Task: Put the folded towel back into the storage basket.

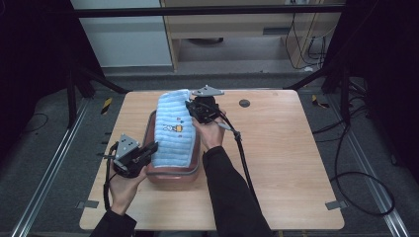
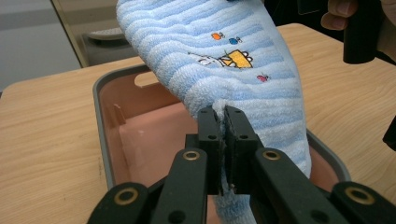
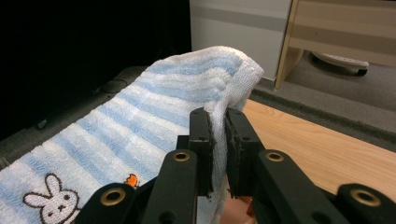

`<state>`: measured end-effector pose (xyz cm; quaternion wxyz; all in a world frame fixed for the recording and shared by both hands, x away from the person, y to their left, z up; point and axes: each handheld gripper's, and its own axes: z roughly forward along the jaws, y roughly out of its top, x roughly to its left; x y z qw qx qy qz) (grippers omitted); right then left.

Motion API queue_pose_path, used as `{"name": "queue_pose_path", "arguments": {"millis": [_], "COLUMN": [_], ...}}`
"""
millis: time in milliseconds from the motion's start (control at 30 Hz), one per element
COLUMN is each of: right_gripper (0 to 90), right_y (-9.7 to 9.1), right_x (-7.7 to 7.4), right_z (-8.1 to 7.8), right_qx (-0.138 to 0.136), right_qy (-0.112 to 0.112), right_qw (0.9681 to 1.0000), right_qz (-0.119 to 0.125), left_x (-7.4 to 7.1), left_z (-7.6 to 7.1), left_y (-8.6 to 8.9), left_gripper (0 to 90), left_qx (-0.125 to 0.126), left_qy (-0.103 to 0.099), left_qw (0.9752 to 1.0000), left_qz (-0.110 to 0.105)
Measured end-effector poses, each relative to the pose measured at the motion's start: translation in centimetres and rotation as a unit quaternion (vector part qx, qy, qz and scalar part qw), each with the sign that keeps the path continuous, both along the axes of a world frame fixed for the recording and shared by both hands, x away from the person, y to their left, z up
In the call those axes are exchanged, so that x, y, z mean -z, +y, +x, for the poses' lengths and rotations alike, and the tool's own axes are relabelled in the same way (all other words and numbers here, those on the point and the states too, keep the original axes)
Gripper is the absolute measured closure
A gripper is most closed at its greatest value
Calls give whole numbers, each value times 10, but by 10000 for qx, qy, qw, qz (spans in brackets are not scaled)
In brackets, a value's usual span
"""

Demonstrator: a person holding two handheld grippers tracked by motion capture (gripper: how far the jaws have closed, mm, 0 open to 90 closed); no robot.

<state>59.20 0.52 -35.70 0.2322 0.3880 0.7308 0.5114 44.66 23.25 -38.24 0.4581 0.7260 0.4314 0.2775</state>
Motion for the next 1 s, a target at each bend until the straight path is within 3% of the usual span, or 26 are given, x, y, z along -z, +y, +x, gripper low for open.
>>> {"name": "queue_pose_path", "arguments": {"millis": [433,1000], "right_gripper": [824,823], "right_y": [3,13], "right_x": [26,64], "right_z": [7,14], "right_qx": [19,-40], "right_qy": [199,505], "right_qw": [9997,9983], "right_qz": [-134,-293], "left_x": [23,47], "left_z": [11,16], "left_y": [0,1], "left_gripper": [859,857], "left_qx": [-44,-163], "left_qy": [343,638], "left_qw": [9992,9966], "left_qz": [194,490]}}
